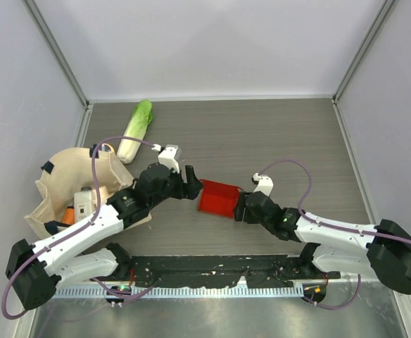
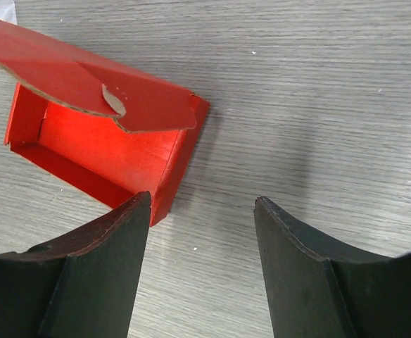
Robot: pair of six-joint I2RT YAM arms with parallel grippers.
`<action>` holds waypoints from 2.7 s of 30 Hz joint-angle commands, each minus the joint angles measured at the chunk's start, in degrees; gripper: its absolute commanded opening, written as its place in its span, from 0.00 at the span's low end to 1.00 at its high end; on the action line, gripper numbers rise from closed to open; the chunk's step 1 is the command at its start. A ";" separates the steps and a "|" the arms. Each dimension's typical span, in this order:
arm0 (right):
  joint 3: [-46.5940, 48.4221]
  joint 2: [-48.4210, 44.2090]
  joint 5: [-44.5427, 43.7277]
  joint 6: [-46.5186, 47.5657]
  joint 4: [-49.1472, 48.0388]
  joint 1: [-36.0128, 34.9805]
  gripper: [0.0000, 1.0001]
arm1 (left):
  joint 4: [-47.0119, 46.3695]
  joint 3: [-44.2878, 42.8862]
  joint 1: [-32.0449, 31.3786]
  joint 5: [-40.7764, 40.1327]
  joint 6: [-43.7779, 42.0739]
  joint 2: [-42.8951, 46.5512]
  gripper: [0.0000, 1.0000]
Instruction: Fold the paper box
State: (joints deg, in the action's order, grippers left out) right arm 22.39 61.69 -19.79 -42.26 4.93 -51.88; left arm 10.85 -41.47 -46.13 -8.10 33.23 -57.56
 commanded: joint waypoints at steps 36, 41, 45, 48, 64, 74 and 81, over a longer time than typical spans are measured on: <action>3.97 1.42 -4.74 2.18 1.48 -2.35 0.60 | 15.61 -1.86 2.01 -6.23 10.27 5.61 0.87; 4.15 -2.62 -3.24 3.06 1.84 -2.35 0.68 | 4.84 7.44 2.18 -0.80 10.62 6.15 0.81; 4.33 -3.68 -2.27 -0.71 3.60 -2.26 0.71 | -1.35 13.16 2.18 1.68 12.56 3.25 0.85; -0.76 -6.14 -0.34 -5.18 -2.36 -2.18 0.70 | -5.22 13.79 2.27 2.29 10.90 -0.17 0.85; -2.18 8.35 4.15 -10.64 -18.46 1.07 0.55 | -22.27 3.34 2.27 13.97 10.53 -28.74 0.54; -4.64 5.81 10.47 -4.70 -19.35 17.14 0.52 | -26.33 -7.65 0.43 18.47 14.23 -40.61 0.50; 1.25 5.02 8.99 4.11 -7.33 24.54 0.71 | -12.98 -9.33 0.51 9.26 8.09 -33.25 0.75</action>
State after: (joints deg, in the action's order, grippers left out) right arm 19.86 68.47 -9.58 -44.05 -9.96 -27.97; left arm -9.23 -49.71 -45.63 6.48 45.52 -97.25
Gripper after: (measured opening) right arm 0.685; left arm 0.715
